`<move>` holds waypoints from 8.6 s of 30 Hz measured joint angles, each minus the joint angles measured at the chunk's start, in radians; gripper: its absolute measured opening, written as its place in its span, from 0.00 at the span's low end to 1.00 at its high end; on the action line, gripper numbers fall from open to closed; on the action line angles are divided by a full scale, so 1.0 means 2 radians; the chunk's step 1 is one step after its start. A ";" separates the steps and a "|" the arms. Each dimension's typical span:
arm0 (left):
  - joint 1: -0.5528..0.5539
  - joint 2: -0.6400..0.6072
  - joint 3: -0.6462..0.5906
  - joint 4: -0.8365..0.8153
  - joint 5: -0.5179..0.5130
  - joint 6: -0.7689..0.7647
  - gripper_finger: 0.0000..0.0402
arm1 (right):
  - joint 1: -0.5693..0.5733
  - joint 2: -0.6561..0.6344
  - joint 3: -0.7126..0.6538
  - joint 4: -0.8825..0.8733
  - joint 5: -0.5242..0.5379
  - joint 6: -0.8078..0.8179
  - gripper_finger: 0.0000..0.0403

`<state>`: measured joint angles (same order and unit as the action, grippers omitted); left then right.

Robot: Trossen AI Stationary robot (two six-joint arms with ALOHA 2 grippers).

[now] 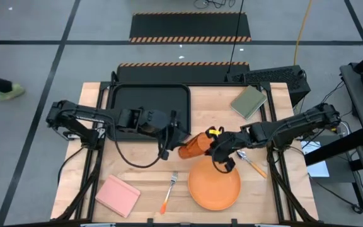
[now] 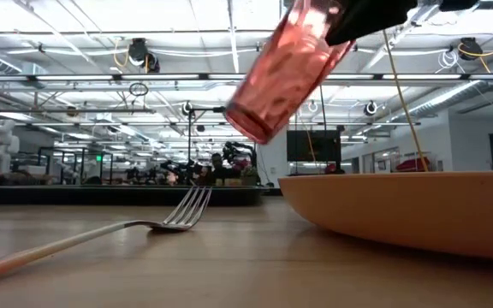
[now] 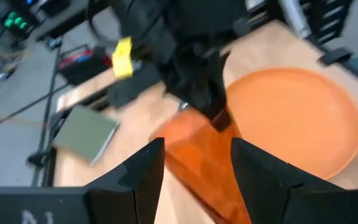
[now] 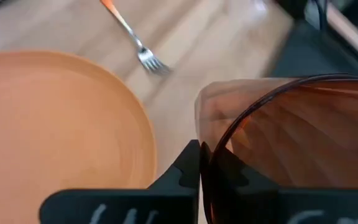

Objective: Pick and place plate/cup/fork/spoon on tray
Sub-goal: Put the orange cup on the black tray

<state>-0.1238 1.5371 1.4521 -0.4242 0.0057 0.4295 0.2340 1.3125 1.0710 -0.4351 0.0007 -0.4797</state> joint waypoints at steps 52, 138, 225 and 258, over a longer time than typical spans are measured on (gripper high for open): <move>0.035 -0.001 -0.055 -0.102 -0.113 -0.233 0.83 | -0.008 0.000 -0.064 0.128 0.220 -0.067 0.01; 0.087 0.009 -0.179 0.067 0.060 -0.123 0.82 | -0.009 -0.003 -0.064 0.184 0.180 -0.106 0.01; 0.146 0.041 -0.515 0.916 -0.044 -0.140 0.75 | -0.084 0.149 0.343 -0.060 0.138 0.118 0.71; 0.132 0.040 -0.515 0.903 -0.108 -0.056 0.93 | -0.141 0.186 0.393 -0.152 0.040 0.089 0.03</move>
<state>0.1398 1.6173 0.4225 1.3823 -0.2104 0.3176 -0.0478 1.6852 1.8576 -0.7396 0.0797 -0.3015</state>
